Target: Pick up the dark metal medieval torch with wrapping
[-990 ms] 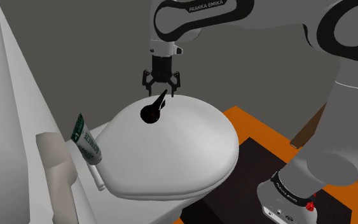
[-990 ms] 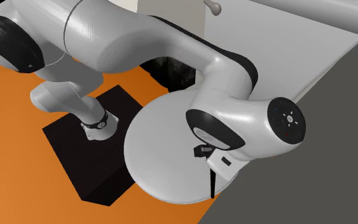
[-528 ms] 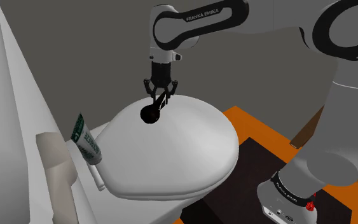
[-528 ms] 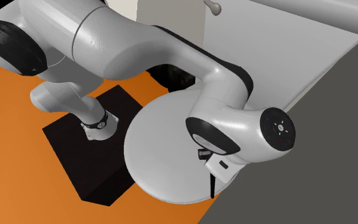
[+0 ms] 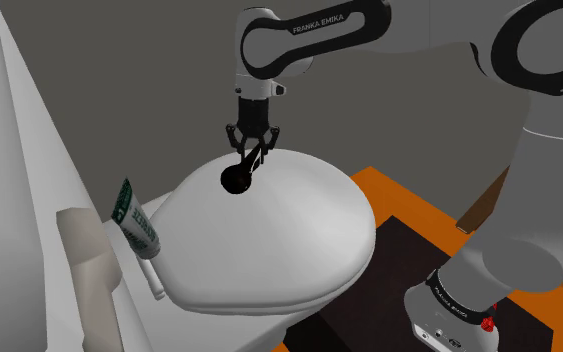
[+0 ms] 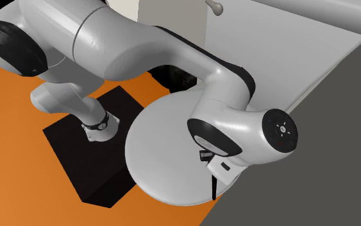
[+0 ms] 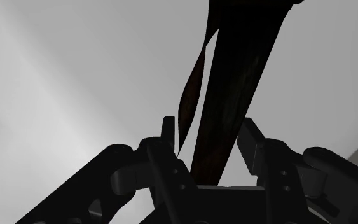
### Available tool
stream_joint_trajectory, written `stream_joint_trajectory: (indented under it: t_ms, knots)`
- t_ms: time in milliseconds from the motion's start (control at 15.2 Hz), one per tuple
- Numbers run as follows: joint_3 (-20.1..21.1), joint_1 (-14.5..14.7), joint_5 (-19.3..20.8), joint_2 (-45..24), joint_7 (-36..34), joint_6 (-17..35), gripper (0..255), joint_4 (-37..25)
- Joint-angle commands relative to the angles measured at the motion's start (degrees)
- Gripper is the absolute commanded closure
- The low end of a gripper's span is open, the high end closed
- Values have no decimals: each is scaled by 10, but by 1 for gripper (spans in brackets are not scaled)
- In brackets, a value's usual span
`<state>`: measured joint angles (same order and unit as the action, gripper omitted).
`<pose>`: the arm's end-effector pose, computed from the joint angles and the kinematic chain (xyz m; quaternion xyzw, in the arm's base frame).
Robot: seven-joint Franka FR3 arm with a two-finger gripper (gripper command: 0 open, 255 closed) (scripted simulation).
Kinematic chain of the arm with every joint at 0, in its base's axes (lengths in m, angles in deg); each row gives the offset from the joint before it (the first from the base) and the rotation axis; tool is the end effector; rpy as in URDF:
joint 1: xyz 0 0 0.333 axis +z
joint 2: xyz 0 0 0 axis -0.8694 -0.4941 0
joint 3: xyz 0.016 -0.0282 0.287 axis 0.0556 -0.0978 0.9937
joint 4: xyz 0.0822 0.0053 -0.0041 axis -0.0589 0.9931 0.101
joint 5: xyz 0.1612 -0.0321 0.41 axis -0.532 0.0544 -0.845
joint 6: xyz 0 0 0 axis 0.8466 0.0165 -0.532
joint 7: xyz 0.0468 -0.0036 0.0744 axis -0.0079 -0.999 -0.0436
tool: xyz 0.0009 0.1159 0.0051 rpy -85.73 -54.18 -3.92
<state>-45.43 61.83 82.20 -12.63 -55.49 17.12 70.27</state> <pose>0.6182 0.2182 0.3246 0.9310 -0.3439 -0.1221 0.0034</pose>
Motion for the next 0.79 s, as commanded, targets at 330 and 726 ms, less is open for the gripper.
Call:
stream_joint_trajectory:
  t_ms: [330,726]
  knots:
    - [2,-1,-4,14,-2,-41,255,-28]
    - [3,-2,-6,24,-5,-84,255,-61]
